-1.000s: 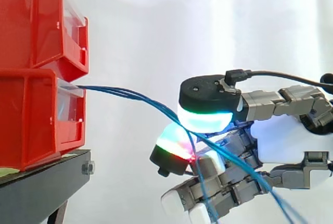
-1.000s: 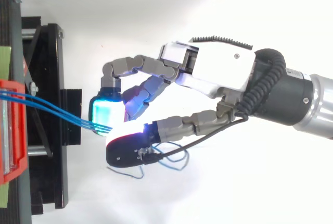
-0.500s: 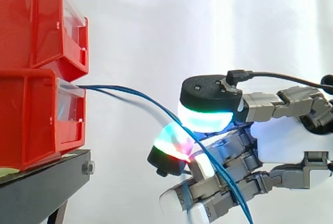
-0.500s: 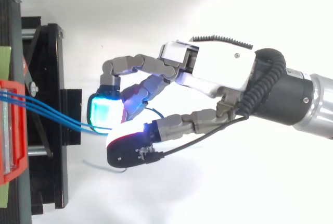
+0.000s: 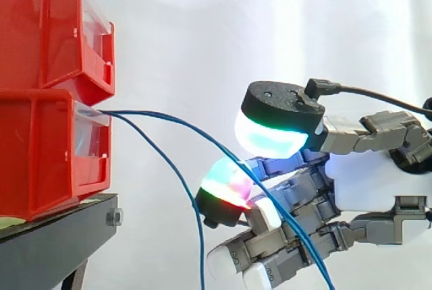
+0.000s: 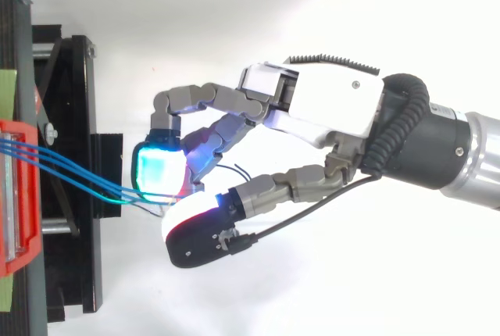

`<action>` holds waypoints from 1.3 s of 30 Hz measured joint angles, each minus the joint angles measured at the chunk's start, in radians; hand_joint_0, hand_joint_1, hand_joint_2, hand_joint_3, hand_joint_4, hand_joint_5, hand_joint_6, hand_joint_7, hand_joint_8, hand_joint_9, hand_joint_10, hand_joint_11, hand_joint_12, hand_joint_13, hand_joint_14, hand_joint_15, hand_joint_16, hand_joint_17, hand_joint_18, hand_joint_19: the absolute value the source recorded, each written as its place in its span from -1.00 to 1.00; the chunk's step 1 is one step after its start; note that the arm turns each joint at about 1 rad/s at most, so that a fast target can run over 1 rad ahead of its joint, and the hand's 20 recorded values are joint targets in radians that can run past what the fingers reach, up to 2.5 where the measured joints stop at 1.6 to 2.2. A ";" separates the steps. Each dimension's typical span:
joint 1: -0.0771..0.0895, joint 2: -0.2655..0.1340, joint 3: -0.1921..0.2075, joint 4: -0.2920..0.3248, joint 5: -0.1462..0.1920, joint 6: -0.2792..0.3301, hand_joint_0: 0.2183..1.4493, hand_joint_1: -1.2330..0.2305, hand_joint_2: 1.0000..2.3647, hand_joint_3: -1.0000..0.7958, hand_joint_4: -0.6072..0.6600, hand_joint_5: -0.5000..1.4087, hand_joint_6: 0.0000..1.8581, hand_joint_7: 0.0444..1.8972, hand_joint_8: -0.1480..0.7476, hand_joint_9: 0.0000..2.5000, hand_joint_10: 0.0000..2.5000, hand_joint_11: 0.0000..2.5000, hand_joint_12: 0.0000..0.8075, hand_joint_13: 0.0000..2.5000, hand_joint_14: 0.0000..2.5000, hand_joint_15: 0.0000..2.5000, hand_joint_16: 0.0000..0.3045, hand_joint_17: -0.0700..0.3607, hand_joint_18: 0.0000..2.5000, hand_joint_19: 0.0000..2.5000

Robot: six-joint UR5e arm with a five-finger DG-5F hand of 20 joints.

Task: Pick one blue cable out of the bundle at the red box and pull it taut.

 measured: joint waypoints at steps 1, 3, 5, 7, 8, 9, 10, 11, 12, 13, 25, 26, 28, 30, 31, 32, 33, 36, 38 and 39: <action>0.000 0.000 0.000 0.000 0.000 0.000 -0.46 -0.49 -0.99 -0.32 0.29 -0.59 -0.36 0.45 0.17 -0.24 -0.98 -0.22 0.16 -0.47 -0.99 -0.80 -0.59 -0.02 -0.44 -0.74; 0.001 0.000 0.000 0.000 0.000 0.000 -0.44 -0.51 -0.98 -0.29 0.28 -0.61 -0.32 0.41 0.17 -0.25 -0.98 -0.20 0.15 -0.47 -0.99 -0.80 -0.59 -0.03 -0.44 -0.75; 0.001 0.000 0.000 0.001 0.000 0.000 -0.41 -0.52 -0.98 -0.25 0.28 -0.61 -0.30 0.42 0.17 -0.25 -0.99 -0.20 0.14 -0.47 -0.99 -0.80 -0.59 -0.03 -0.44 -0.75; 0.001 0.000 0.000 0.002 0.000 0.000 -0.39 -0.53 -0.98 -0.20 0.29 -0.63 -0.25 0.39 0.17 -0.26 -0.99 -0.19 0.14 -0.47 -0.99 -0.80 -0.60 -0.03 -0.44 -0.75; 0.001 0.000 0.000 0.002 0.000 0.000 -0.39 -0.53 -0.97 -0.19 0.30 -0.63 -0.24 0.37 0.18 -0.26 -0.99 -0.19 0.14 -0.47 -0.99 -0.80 -0.60 -0.03 -0.44 -0.75; 0.001 0.000 0.000 0.002 0.000 0.000 -0.38 -0.53 -0.97 -0.17 0.31 -0.64 -0.22 0.34 0.17 -0.26 -0.99 -0.19 0.14 -0.47 -0.99 -0.80 -0.60 -0.03 -0.44 -0.75; 0.001 0.000 0.000 0.002 0.000 0.000 -0.38 -0.53 -0.97 -0.15 0.31 -0.65 -0.19 0.29 0.18 -0.26 -0.99 -0.18 0.14 -0.47 -0.99 -0.80 -0.60 -0.03 -0.44 -0.75; 0.001 0.000 0.000 0.002 0.000 0.000 -0.37 -0.53 -0.97 -0.15 0.31 -0.65 -0.19 0.29 0.18 -0.26 -0.99 -0.18 0.14 -0.47 -0.99 -0.80 -0.60 -0.03 -0.44 -0.75; 0.001 0.000 0.000 0.002 0.000 0.000 -0.36 -0.52 -0.97 -0.13 0.31 -0.65 -0.18 0.27 0.17 -0.26 -0.99 -0.18 0.14 -0.47 -0.99 -0.80 -0.60 -0.03 -0.44 -0.75; 0.001 0.000 0.000 0.001 0.000 0.000 -0.36 -0.52 -0.97 -0.11 0.30 -0.65 -0.17 0.26 0.18 -0.26 -0.99 -0.18 0.13 -0.47 -0.99 -0.80 -0.60 -0.03 -0.43 -0.76; 0.002 0.000 0.000 0.000 0.000 0.000 -0.43 -0.43 -0.96 0.10 0.19 -0.66 -0.11 0.31 0.20 -0.22 -0.99 -0.15 0.14 -0.45 -0.99 -0.80 -0.59 -0.03 -0.42 -0.74; 0.002 0.000 0.000 0.000 0.000 0.000 -0.43 -0.43 -0.96 0.10 0.19 -0.66 -0.11 0.31 0.19 -0.23 -0.99 -0.15 0.14 -0.45 -0.99 -0.79 -0.59 -0.03 -0.42 -0.74; 0.002 0.000 0.000 0.000 0.000 0.000 -0.41 -0.43 -0.96 0.12 0.15 -0.65 -0.10 0.32 0.21 -0.22 -0.99 -0.15 0.16 -0.45 -0.99 -0.80 -0.58 -0.01 -0.41 -0.75; 0.002 0.000 0.000 -0.001 0.000 0.000 -0.40 -0.44 -0.96 0.14 0.11 -0.65 -0.10 0.32 0.21 -0.22 -0.99 -0.15 0.15 -0.45 -0.99 -0.80 -0.59 -0.02 -0.41 -0.76; 0.002 0.000 0.000 -0.001 0.000 0.000 -0.39 -0.44 -0.96 0.14 0.08 -0.65 -0.10 0.33 0.21 -0.22 -0.99 -0.15 0.15 -0.45 -0.99 -0.79 -0.59 -0.02 -0.41 -0.75; 0.002 0.000 0.000 -0.001 0.000 0.000 -0.39 -0.44 -0.96 0.14 0.07 -0.66 -0.10 0.33 0.20 -0.22 -0.99 -0.14 0.15 -0.45 -0.99 -0.79 -0.59 -0.03 -0.42 -0.75; 0.002 0.000 0.000 -0.002 0.000 0.000 -0.39 -0.45 -0.96 0.15 0.04 -0.66 -0.10 0.34 0.19 -0.22 -0.99 -0.14 0.14 -0.45 -0.99 -0.80 -0.60 -0.03 -0.42 -0.75; 0.002 0.000 0.000 -0.006 0.000 0.001 -0.36 -0.47 -0.96 0.11 0.03 -0.66 -0.10 0.39 0.18 -0.23 -0.99 -0.12 0.13 -0.45 -0.99 -0.79 -0.60 -0.04 -0.42 -0.75; 0.002 0.000 0.000 -0.010 0.000 0.005 -0.35 -0.48 -0.96 0.07 0.04 -0.66 -0.09 0.40 0.19 -0.22 -0.99 -0.12 0.13 -0.45 -0.99 -0.79 -0.60 -0.04 -0.42 -0.75; 0.002 0.000 0.000 -0.012 0.000 0.008 -0.34 -0.50 -0.96 0.06 0.03 -0.66 -0.09 0.40 0.18 -0.22 -0.99 -0.12 0.13 -0.45 -0.99 -0.80 -0.60 -0.04 -0.42 -0.75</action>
